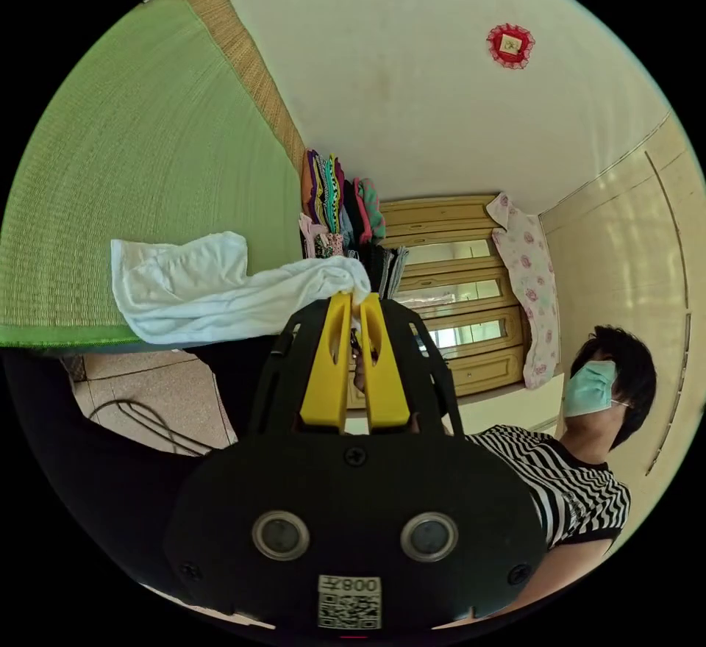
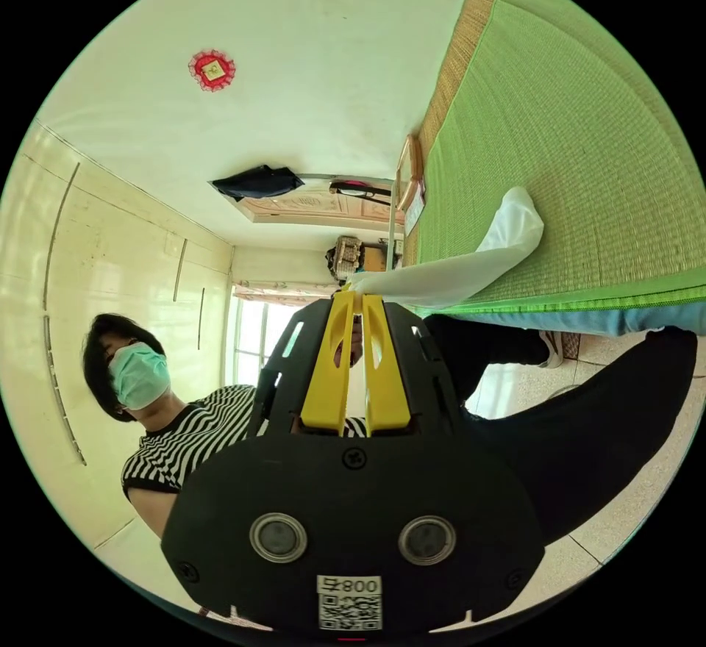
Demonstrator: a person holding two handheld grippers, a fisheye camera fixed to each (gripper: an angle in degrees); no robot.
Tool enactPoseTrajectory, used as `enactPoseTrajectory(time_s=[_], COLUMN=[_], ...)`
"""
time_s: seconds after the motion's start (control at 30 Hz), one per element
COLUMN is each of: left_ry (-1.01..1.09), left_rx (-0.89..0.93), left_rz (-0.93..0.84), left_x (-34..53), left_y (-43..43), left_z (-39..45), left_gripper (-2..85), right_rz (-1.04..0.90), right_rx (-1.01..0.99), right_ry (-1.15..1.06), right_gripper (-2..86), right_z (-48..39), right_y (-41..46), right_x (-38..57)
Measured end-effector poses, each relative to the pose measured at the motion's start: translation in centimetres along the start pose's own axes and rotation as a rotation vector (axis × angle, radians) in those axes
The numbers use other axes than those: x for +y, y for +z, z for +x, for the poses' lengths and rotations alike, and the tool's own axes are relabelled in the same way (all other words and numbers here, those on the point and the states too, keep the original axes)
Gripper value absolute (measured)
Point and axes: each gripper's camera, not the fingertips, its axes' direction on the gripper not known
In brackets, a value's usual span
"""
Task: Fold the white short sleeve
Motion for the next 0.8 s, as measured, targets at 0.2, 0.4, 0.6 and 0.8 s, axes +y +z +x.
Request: enactPoseTrajectory(time_s=[0.2, 0.4, 0.6, 0.8], left_ry=[0.088, 0.184, 0.263, 0.478], left_rx=[-0.009, -0.041, -0.043, 0.006], left_rz=[-0.107, -0.16, -0.146, -0.152], left_x=[-6.3, -14.3, -23.3, -28.6], left_y=[12.4, 26.3, 41.3, 56.6], left_z=[3.3, 6.5, 10.2, 16.7], left_gripper=[1.8, 1.8, 1.9, 2.1], right_rz=[0.119, 0.194, 0.245, 0.347], right_rx=[-0.013, 0.046, 0.153, 0.291], right_ry=[-0.063, -0.144, -0.23, -0.381], right_gripper=[1.8, 1.7, 1.5, 1.4], right_z=[-4.1, -10.0, -18.5, -30.1], right_y=[-8.2, -17.5, -27.9, -39.7], right_x=[-0.3, -5.3, -13.2, -16.0])
